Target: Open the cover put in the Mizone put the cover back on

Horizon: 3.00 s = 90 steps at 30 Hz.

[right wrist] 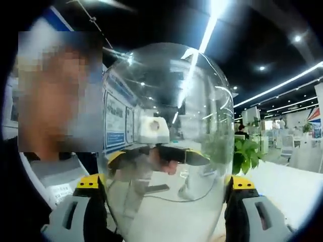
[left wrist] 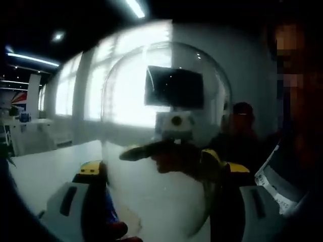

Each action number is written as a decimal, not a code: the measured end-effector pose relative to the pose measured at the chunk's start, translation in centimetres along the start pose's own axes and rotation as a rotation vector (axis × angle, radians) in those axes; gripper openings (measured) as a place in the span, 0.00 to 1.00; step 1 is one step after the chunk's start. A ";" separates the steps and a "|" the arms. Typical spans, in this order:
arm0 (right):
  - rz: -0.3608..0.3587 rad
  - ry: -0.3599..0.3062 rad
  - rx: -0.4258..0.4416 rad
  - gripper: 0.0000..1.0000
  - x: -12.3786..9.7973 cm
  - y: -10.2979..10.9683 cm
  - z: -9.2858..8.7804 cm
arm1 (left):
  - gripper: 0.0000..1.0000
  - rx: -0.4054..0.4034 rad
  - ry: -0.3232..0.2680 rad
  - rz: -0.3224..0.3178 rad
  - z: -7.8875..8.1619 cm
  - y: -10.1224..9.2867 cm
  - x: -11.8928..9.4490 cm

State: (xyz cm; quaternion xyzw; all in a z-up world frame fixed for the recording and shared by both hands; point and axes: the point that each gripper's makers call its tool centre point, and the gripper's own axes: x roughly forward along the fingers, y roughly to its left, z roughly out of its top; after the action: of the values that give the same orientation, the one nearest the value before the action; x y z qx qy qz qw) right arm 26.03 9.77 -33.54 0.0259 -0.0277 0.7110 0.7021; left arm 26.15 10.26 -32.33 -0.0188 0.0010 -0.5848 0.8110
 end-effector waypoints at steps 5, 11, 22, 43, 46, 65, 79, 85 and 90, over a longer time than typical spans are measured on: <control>-0.011 -0.032 -0.011 0.90 -0.1 -1.1 2.3 | 0.79 0.011 -0.015 -0.004 2.2 0.8 0.5; -0.030 -0.051 -0.065 0.90 -0.2 -2.9 4.1 | 0.80 0.072 -0.012 -0.026 4.1 2.3 1.5; -0.055 -0.037 -0.082 0.90 0.1 -6.7 5.3 | 0.80 0.078 -0.063 -0.048 5.4 6.0 2.5; -0.086 0.049 -0.081 0.90 -0.5 -12.6 0.6 | 0.81 0.056 -0.060 -0.063 1.1 11.9 4.7; -0.089 0.037 -0.059 0.90 -0.8 -13.1 -0.1 | 0.81 0.037 -0.060 -0.063 0.4 12.4 4.8; -0.099 0.056 -0.042 0.90 -1.2 -14.5 -4.7 | 0.81 0.022 -0.030 -0.070 -4.2 13.9 5.4; -0.095 0.082 -0.068 0.90 -1.5 -14.5 -7.5 | 0.81 0.047 -0.022 -0.070 -7.0 14.1 5.5; -0.096 0.083 -0.067 0.90 -1.8 -14.6 -9.3 | 0.81 0.052 -0.004 -0.072 -8.8 14.1 5.7; -0.097 0.098 -0.065 0.90 -2.1 -14.8 -10.8 | 0.81 0.047 0.009 -0.072 -10.4 14.5 5.7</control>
State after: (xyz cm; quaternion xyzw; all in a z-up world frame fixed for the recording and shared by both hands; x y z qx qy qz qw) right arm 40.89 8.72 -44.46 -0.0306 -0.0150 0.6755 0.7366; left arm 41.49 9.10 -43.04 0.0028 -0.0097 -0.6134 0.7897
